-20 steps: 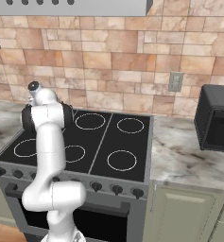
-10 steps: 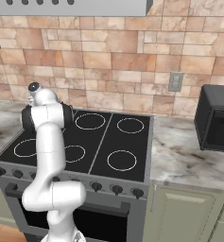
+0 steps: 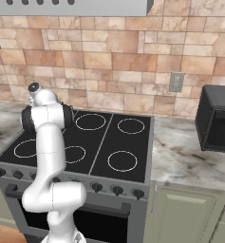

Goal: Turn on the burner for the pot on the stove. Wait thirty seconds for the pot to heat up. Then add the sweet potato to the pot.

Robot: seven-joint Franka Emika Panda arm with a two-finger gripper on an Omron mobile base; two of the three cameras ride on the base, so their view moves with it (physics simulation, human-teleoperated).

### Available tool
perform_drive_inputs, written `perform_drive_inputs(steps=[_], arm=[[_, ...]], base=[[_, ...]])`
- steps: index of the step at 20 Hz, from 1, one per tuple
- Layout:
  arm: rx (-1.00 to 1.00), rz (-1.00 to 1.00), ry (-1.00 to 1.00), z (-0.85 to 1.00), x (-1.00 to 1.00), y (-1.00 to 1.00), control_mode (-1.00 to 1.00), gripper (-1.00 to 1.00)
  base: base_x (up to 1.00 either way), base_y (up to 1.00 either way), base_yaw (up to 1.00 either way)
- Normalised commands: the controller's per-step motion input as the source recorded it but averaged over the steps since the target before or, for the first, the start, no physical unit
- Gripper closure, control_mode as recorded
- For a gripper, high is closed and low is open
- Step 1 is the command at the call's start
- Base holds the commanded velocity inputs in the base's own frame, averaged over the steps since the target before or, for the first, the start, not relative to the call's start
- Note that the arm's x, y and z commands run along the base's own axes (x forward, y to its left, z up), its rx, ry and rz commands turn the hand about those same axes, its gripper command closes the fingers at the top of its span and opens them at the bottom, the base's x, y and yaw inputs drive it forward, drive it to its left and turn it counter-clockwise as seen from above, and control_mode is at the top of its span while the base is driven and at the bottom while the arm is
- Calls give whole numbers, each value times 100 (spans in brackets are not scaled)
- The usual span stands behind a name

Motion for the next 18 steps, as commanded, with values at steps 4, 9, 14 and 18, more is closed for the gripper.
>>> perform_drive_inputs(steps=[4,9,14,18], arm=[[0,0,0,0,0,0,-100,100],[0,0,-2,0,-9,0,-100,100],[0,0,0,0,0,0,-100,100],[0,0,0,0,0,0,-100,-100]], base=[[0,0,0],[0,0,0],[0,0,0],[0,0,0]])
